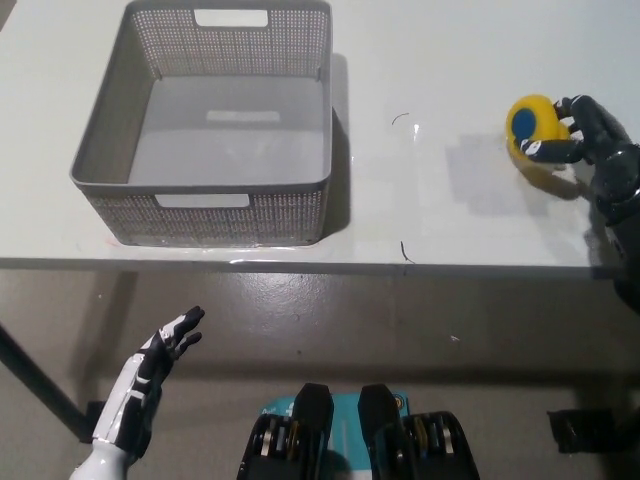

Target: Use the right hand to pick up a yellow duck toy and place it into a container on the left hand side

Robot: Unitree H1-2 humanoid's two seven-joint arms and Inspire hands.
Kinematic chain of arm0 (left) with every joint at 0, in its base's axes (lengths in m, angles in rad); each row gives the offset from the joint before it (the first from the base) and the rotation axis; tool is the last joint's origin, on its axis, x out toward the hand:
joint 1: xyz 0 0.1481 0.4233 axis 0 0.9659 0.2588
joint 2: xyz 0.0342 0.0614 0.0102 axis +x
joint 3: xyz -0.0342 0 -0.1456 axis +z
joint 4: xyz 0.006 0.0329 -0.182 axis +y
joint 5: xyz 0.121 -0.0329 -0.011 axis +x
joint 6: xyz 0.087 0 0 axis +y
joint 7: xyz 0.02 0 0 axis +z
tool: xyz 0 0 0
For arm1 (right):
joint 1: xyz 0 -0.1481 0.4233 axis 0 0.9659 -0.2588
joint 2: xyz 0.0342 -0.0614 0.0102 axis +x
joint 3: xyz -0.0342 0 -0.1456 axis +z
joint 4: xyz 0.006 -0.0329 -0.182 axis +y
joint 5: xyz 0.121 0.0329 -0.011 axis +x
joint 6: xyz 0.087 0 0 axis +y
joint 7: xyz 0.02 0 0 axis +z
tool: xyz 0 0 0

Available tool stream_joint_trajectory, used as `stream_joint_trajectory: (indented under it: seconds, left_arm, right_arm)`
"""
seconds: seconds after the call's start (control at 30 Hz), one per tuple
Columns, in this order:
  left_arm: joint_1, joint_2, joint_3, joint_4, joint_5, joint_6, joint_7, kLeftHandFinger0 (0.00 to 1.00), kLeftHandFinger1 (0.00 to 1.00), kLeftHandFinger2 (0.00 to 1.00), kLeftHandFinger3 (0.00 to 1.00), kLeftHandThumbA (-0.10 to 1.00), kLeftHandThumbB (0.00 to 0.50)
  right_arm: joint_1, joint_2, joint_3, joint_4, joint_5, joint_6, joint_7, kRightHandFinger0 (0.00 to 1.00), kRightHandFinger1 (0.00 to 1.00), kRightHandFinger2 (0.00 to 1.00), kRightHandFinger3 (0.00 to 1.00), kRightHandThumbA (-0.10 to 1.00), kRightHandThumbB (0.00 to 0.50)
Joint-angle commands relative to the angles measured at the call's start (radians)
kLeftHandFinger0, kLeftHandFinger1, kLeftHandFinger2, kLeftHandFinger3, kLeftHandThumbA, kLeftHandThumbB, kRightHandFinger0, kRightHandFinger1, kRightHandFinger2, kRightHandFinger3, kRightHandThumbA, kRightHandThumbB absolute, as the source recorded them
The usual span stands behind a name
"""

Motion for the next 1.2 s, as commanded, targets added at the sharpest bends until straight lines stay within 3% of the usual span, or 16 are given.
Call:
stream_joint_trajectory:
  seconds: [0.0, 0.17, 0.33, 0.47, 0.57, 0.9, 0.93, 1.0, 1.17]
  left_arm:
    - [-0.005, -0.003, 0.005, -0.034, 0.004, -0.013, 0.003, 1.00, 1.00, 1.00, 1.00, 1.00, 0.253]
    - [-0.004, -0.003, 0.006, -0.038, 0.001, -0.006, 0.002, 1.00, 1.00, 1.00, 1.00, 1.00, 0.260]
    - [-0.002, 0.000, 0.009, -0.037, 0.004, -0.012, 0.002, 1.00, 1.00, 1.00, 1.00, 1.00, 0.267]
    - [-0.001, 0.000, 0.007, -0.037, 0.003, -0.012, -0.002, 1.00, 1.00, 1.00, 1.00, 1.00, 0.257]
    - [0.005, 0.001, 0.007, -0.046, 0.016, -0.001, 0.003, 1.00, 1.00, 1.00, 1.00, 1.00, 0.268]
    - [0.003, 0.001, -0.004, -0.043, 0.027, 0.007, -0.004, 1.00, 1.00, 1.00, 1.00, 1.00, 0.281]
    - [0.000, -0.001, -0.006, -0.038, 0.035, 0.003, -0.002, 1.00, 1.00, 1.00, 1.00, 1.00, 0.285]
    - [0.000, -0.002, -0.008, -0.040, 0.036, 0.013, -0.002, 1.00, 1.00, 1.00, 1.00, 1.00, 0.299]
    - [0.008, -0.002, -0.017, -0.044, 0.045, 0.012, -0.006, 1.00, 1.00, 1.00, 1.00, 1.00, 0.311]
  right_arm:
    - [-0.080, -0.017, -0.042, -0.041, 0.056, -0.126, -0.123, 0.00, 0.26, 0.66, 0.71, -0.10, 0.116]
    - [-0.119, -0.005, -0.082, -0.080, 0.081, -0.161, -0.155, 0.00, 0.26, 0.67, 0.70, -0.10, 0.125]
    - [-0.157, 0.019, -0.105, -0.144, 0.092, -0.152, -0.143, 0.00, 0.37, 0.73, 0.74, -0.10, 0.128]
    - [-0.174, 0.063, -0.116, -0.212, 0.104, -0.148, -0.129, 0.00, 0.29, 0.69, 0.71, -0.10, 0.122]
    - [-0.184, 0.101, -0.108, -0.247, 0.097, -0.140, -0.126, 0.00, 0.29, 0.69, 0.73, -0.10, 0.142]
    - [-0.246, 0.229, -0.066, -0.238, 0.070, -0.134, -0.159, 0.00, 0.25, 0.64, 0.70, -0.10, 0.140]
    - [-0.249, 0.241, -0.061, -0.240, 0.068, -0.136, -0.166, 0.00, 0.25, 0.62, 0.70, -0.10, 0.186]
    - [-0.267, 0.275, -0.064, -0.229, 0.076, -0.108, -0.172, 0.00, 0.16, 0.55, 0.62, -0.10, 0.139]
    - [-0.285, 0.330, -0.047, -0.191, 0.069, -0.119, -0.197, 0.00, 0.18, 0.56, 0.62, -0.10, 0.136]
